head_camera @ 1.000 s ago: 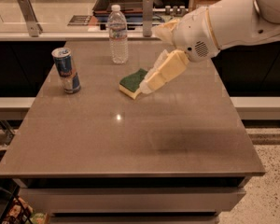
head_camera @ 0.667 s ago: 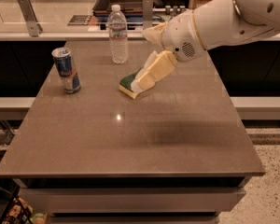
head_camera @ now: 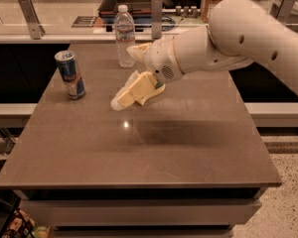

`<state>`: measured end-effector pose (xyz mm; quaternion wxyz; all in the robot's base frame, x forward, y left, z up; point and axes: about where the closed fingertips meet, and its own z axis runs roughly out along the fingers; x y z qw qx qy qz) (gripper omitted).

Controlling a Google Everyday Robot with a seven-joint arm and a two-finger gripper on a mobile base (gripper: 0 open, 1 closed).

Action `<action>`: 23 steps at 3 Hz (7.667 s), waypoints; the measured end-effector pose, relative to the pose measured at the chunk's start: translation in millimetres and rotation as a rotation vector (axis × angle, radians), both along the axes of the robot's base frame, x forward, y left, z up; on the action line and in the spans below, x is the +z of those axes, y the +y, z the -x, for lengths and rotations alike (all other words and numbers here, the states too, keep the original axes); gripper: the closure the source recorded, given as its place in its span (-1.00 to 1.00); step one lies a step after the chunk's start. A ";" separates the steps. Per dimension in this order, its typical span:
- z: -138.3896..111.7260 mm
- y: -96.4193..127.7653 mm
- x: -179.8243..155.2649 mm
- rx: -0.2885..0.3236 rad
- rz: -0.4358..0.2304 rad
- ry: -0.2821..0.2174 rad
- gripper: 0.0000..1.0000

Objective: Knock redbull can over

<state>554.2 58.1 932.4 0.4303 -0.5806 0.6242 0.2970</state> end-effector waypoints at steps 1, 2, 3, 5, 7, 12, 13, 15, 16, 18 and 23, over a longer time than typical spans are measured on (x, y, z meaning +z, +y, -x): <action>-1.7 34.1 -19.6 -0.021 -0.090 -0.007 -1.00; -10.8 63.5 -28.7 -0.039 -0.168 -0.032 -1.00; -24.1 87.0 -29.8 -0.042 -0.219 -0.057 -1.00; -56.6 114.6 -26.6 -0.040 -0.269 -0.094 -1.00; -80.9 129.7 -35.4 -0.057 -0.326 -0.090 -1.00; -82.7 159.9 -36.6 -0.063 -0.357 -0.090 0.27; -81.5 162.2 -36.3 -0.059 -0.357 -0.089 0.73; -80.2 164.5 -36.0 -0.055 -0.358 -0.088 1.00; -81.7 161.4 -30.3 -0.051 -0.319 -0.079 1.00; -86.8 132.4 -14.0 -0.086 -0.148 -0.066 1.00; -64.9 120.1 -44.4 -0.064 0.410 -0.004 1.00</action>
Offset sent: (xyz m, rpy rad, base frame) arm 0.0253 0.0927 -0.0405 0.2663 -0.0640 -0.0727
